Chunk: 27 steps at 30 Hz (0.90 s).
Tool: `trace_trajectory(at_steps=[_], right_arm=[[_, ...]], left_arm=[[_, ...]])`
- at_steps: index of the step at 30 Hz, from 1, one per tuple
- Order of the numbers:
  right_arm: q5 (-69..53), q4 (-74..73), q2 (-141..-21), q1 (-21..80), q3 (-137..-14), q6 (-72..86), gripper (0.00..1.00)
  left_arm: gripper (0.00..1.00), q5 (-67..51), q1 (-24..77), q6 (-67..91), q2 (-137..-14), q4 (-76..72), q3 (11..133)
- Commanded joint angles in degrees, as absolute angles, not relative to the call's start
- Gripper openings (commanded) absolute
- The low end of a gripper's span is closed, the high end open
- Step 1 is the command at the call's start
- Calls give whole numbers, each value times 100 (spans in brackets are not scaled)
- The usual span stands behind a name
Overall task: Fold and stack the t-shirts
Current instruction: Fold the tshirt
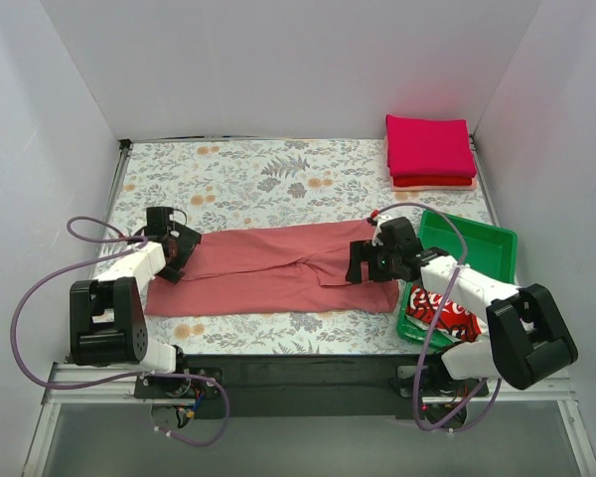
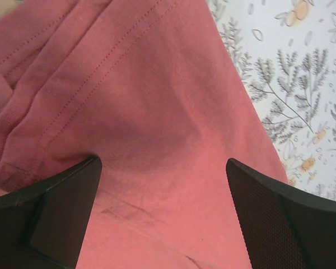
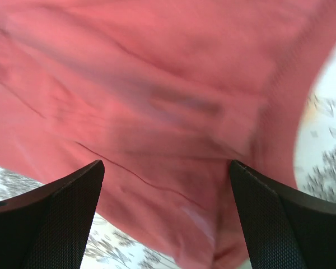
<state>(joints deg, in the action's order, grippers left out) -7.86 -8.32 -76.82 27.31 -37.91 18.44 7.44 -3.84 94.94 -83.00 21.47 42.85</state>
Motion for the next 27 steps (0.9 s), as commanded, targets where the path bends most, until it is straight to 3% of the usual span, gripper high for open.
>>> trace_trajectory(at_steps=[1,10,16,22,27], right_arm=[[-87,-1309,-7375,2716,-3507,1986,98],[-1053,-1222,-6926,2716,-3840,1679,98],[-1898,-695,-6864,2908,-4165,1556,98],[-1539,-571,-7794,3375,-4737,1836,98],[-844,-606,-8682,3296,-4825,2539,98]], left_arm=[[94,1512,-404,9703,-8095,2838,4183],[96,1722,-413,10018,-7393,3356,4350],[96,1364,-413,10318,-6286,3402,4184],[96,55,-387,9959,-5888,2244,3736],[96,-519,-237,9484,-6687,2118,3797]])
